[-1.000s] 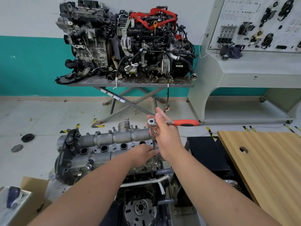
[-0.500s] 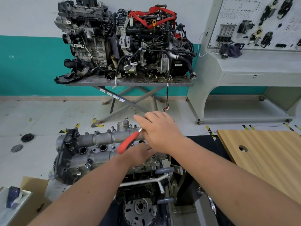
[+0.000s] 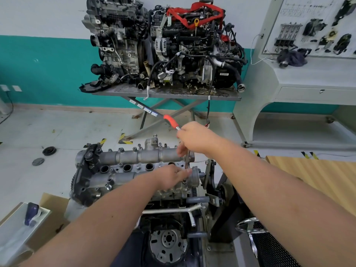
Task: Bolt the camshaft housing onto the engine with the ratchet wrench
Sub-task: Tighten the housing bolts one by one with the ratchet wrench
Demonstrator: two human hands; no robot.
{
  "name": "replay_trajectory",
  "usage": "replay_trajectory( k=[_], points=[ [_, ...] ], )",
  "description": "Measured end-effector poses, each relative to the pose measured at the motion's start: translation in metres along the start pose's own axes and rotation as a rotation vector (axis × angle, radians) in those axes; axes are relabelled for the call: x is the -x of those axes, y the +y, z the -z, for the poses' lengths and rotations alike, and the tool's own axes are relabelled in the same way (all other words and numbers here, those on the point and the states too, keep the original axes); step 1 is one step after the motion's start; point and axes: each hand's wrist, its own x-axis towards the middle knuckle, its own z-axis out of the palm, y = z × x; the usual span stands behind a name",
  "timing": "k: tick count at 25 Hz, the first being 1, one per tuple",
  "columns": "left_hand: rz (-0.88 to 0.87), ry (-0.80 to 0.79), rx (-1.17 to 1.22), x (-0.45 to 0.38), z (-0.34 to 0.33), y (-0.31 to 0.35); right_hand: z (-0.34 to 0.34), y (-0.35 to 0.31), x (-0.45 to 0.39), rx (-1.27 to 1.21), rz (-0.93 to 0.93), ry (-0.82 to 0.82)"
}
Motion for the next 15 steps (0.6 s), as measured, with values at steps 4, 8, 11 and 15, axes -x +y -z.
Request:
replay_trajectory(
  k=[4,8,11,15],
  points=[
    [-0.041,0.010,-0.033,-0.002,0.000,-0.002,-0.021,0.014,0.011,-1.238,-0.166,0.092],
    [-0.065,-0.033,-0.023,-0.004,0.000,-0.007,-0.044,0.024,0.013,-1.460,0.029,0.341],
    [-0.092,-0.024,-0.031,-0.005,0.002,-0.008,-0.055,0.028,0.012,-1.160,0.112,0.476],
    [-0.082,-0.022,-0.035,-0.005,0.001,-0.009,-0.066,0.039,0.017,-0.621,0.287,0.599]
  ],
)
